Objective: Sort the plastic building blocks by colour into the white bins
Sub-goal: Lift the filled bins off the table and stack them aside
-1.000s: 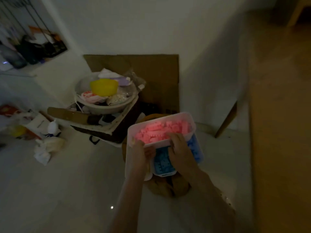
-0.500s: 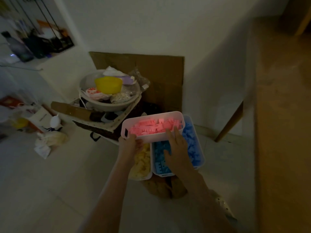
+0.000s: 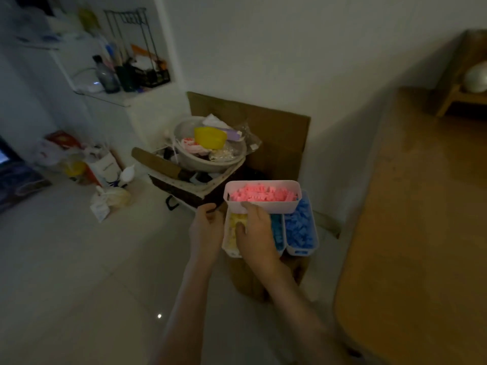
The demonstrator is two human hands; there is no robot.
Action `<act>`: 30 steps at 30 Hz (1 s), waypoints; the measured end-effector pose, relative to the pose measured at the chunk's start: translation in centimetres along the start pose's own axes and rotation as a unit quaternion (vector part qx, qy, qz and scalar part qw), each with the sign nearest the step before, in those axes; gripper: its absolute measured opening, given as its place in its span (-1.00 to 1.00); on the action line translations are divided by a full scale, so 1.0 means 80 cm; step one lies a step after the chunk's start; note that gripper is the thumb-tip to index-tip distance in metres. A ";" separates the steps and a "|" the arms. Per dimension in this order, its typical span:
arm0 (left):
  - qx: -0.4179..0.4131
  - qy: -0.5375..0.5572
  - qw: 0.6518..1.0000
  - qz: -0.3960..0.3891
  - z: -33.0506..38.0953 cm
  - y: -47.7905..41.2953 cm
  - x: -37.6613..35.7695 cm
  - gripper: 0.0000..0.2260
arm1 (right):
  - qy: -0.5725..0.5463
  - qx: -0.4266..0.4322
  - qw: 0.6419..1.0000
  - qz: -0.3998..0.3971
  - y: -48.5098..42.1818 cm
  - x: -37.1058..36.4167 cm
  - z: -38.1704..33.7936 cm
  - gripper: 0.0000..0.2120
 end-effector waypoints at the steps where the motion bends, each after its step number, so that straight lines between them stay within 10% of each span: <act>1: -0.013 0.004 1.000 0.014 0.010 0.012 0.019 -0.73 | -0.004 0.034 0.999 0.001 0.010 0.004 -0.029 -0.63; 9: -0.090 0.024 0.976 0.198 0.101 0.123 0.199 -0.80 | -0.053 0.223 0.973 -0.038 0.103 0.044 -0.218 -0.62; 14: -0.182 0.063 0.965 0.180 0.197 0.174 0.177 -0.85 | -0.077 0.277 0.958 0.003 0.117 0.143 -0.246 -0.63; 21: -0.218 0.020 0.974 -0.060 0.307 0.257 -0.061 -0.79 | 0.068 0.134 0.984 0.097 0.094 0.360 -0.067 -0.61; 30: -0.280 0.012 0.879 -0.386 0.379 0.457 -0.373 -0.87 | 0.198 -0.178 0.941 0.210 0.176 0.605 0.261 -0.50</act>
Point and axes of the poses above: each hand's wrist, its own y-axis away from the middle knuckle, its own x-axis out of the back of the hand, z = x × y, the point moved 8 cm from there along -y, towards the middle knuckle, and after that the axes turned 12 degrees about y, right-handed, at the moved point
